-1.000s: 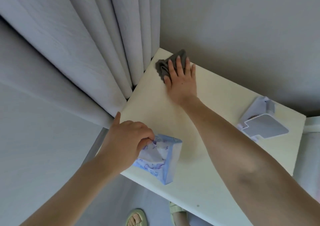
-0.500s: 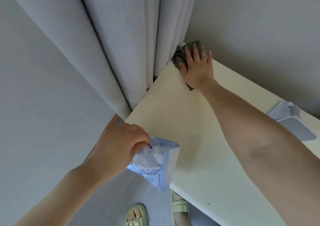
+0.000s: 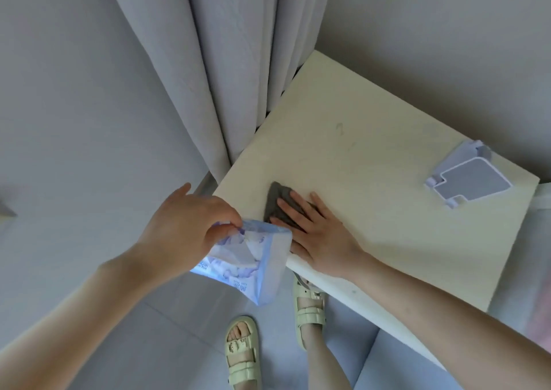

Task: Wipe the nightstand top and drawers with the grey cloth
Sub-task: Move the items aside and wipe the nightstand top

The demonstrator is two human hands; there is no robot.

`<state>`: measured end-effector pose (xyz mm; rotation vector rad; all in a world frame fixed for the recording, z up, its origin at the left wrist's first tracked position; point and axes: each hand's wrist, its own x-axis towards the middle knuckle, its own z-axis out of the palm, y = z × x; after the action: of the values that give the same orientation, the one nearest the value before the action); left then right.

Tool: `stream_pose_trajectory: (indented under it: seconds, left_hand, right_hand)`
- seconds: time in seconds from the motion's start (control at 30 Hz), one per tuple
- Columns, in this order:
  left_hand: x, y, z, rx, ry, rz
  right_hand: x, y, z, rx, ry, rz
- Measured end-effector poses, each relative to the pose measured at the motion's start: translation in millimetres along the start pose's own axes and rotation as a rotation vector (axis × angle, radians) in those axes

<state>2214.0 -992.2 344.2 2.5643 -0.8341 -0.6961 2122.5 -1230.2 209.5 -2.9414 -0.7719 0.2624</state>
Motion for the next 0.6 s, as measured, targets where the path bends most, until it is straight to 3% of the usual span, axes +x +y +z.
stream_pose_trajectory:
  seconds: [0.1,0.27,0.33,0.5,0.6]
  left_hand:
    - [17.2,14.9,0.2,-0.051,0.02,0.05]
    - [62.3,51.0,0.7,-0.009,0.149,0.114]
    - [81.3,64.1,-2.5,0.024,0.196,0.116]
    - [143.3,83.3,-2.7,-0.013,0.25,-0.004]
    - [185.2,91.1,4.9,-0.01,0.304,-0.128]
  right_hand:
    - [-62.1,37.7,-1.7,-0.035,-0.005,0.135]
    - [3.2,85.0,-9.2,0.043,0.142,0.756]
    - [9.9,66.7,-3.6,0.042,0.166,0.731]
    - [-114.3,8.4,10.1,0.045,0.071,0.359]
    - [-164.4,33.6,12.5,-0.001,0.02,0.411]
